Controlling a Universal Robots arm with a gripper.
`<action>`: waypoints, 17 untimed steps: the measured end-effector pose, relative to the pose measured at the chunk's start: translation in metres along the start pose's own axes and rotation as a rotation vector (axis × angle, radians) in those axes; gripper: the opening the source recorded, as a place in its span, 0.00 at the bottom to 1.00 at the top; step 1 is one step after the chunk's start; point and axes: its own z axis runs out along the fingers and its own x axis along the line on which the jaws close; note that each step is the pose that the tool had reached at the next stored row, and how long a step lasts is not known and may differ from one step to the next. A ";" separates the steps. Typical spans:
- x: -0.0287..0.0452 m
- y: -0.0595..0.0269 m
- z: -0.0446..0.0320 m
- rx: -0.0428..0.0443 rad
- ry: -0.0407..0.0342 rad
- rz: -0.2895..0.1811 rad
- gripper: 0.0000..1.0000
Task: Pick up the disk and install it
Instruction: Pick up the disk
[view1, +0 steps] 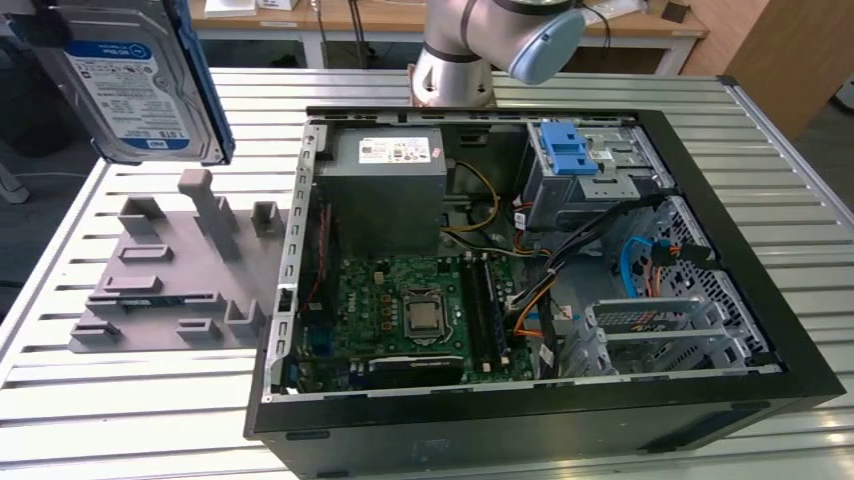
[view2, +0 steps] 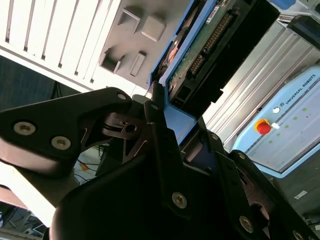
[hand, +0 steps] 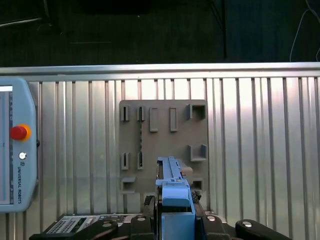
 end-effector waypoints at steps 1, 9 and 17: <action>0.0008 -0.0017 -0.0001 -0.0003 0.0001 0.000 0.36; 0.0035 -0.0072 -0.0003 -0.0012 0.0006 -0.021 0.36; 0.0064 -0.0128 -0.0005 -0.0022 0.0012 -0.042 0.36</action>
